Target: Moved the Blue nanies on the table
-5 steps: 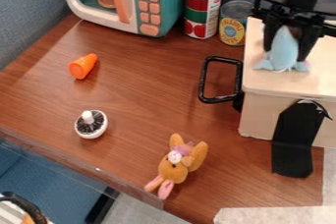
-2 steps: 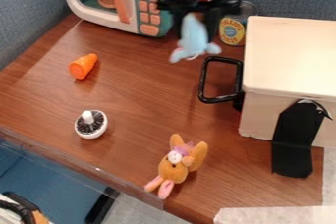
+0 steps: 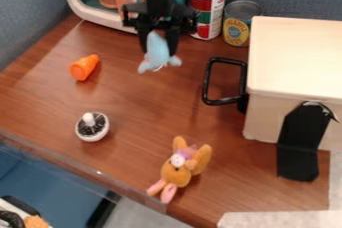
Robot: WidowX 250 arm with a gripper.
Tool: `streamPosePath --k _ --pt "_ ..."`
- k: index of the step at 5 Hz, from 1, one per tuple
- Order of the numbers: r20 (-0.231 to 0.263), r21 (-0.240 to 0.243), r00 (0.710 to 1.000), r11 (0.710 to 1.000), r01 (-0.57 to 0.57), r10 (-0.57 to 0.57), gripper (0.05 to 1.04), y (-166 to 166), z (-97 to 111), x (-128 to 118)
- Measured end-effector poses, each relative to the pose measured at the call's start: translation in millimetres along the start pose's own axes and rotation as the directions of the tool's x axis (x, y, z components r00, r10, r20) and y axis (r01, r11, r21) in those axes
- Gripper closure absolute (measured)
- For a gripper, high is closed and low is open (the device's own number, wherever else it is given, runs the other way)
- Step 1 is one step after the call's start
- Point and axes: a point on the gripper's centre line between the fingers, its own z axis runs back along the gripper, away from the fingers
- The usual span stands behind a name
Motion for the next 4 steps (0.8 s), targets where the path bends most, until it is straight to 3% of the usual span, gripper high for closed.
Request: streamPosePath --k 1,2,3,4 --pt "-0.032 0.055 0.999 0.998 0.040 -0.038 0.591 7.0 -21.1 4.2" --pt "-0.065 0.060 0.997 0.997 0.045 -0.041 0.540 12.2 -36.6 4.7" --pt "-0.083 0.061 0.995 0.996 0.064 -0.059 0.235 21.7 -44.7 3.9" --pt "-0.084 0.071 0.994 0.994 0.083 -0.077 0.065 24.4 -47.5 1.2"
